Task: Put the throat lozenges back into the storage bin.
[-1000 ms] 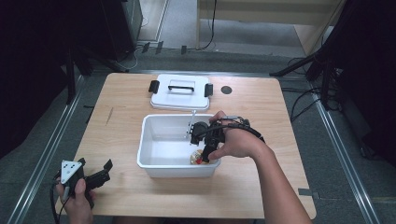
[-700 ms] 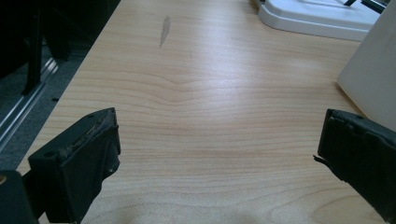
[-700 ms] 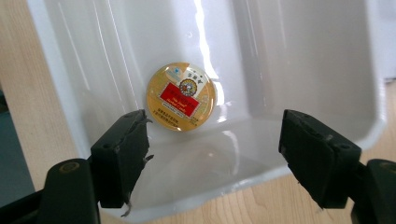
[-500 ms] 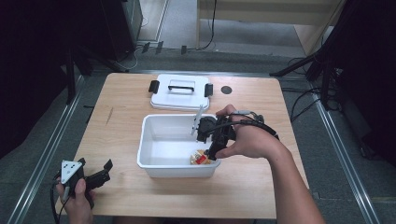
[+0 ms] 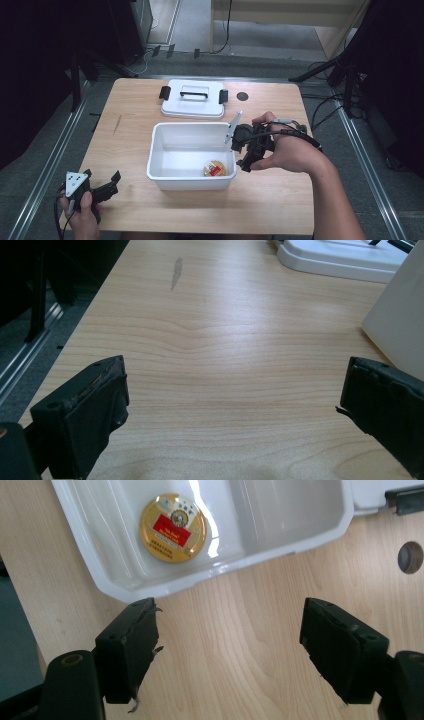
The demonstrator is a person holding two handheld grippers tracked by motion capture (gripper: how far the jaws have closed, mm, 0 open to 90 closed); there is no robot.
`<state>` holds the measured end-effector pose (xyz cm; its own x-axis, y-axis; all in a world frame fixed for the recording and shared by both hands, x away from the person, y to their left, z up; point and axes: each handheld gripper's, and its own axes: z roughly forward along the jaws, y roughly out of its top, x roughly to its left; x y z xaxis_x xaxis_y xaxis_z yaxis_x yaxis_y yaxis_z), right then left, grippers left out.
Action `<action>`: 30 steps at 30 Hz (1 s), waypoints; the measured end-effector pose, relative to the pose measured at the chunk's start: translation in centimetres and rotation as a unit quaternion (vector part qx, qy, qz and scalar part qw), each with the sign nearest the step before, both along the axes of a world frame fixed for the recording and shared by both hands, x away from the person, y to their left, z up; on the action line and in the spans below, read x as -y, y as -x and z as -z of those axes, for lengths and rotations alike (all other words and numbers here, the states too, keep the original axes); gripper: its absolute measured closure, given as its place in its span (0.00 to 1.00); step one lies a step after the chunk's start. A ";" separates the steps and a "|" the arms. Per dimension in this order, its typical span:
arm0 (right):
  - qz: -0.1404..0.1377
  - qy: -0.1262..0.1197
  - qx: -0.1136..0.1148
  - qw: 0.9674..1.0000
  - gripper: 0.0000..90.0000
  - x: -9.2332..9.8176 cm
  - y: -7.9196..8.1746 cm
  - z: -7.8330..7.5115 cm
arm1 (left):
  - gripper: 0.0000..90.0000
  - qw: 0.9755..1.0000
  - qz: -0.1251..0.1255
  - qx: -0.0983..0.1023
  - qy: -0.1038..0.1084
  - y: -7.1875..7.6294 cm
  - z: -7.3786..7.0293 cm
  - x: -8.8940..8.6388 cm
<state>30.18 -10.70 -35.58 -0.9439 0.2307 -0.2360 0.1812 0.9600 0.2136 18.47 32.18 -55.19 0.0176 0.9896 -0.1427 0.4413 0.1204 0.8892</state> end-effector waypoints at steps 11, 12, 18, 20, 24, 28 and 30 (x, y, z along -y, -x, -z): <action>0.141 -0.036 0.005 0.989 0.14 3.1 -1.2 3.1 | 0.00 1.000 0.000 0.001 0.002 0.0 0.0 0.0; 0.155 -0.054 0.003 0.986 0.13 3.5 -1.3 3.3 | 0.00 1.000 0.000 0.001 0.002 0.0 0.0 0.0; 0.224 -0.134 0.006 0.965 0.00 6.5 -1.7 5.9 | 0.00 1.000 0.000 0.000 0.000 0.0 0.0 0.0; 0.248 -0.147 0.021 0.957 0.00 7.2 -1.6 7.1 | 0.00 1.000 0.000 0.000 -0.001 0.0 0.0 0.0; 0.278 -0.175 0.043 0.944 0.00 8.4 -1.0 9.5 | 0.00 1.000 0.000 0.001 -0.001 0.0 0.0 0.0; 0.313 -0.195 0.065 0.927 0.00 9.4 -0.7 11.3 | 0.00 1.000 0.000 0.001 -0.001 0.0 0.0 0.0; 0.330 -0.207 0.077 0.918 0.00 9.9 -0.5 12.1 | 0.00 1.000 0.000 0.001 -0.001 0.0 0.0 0.0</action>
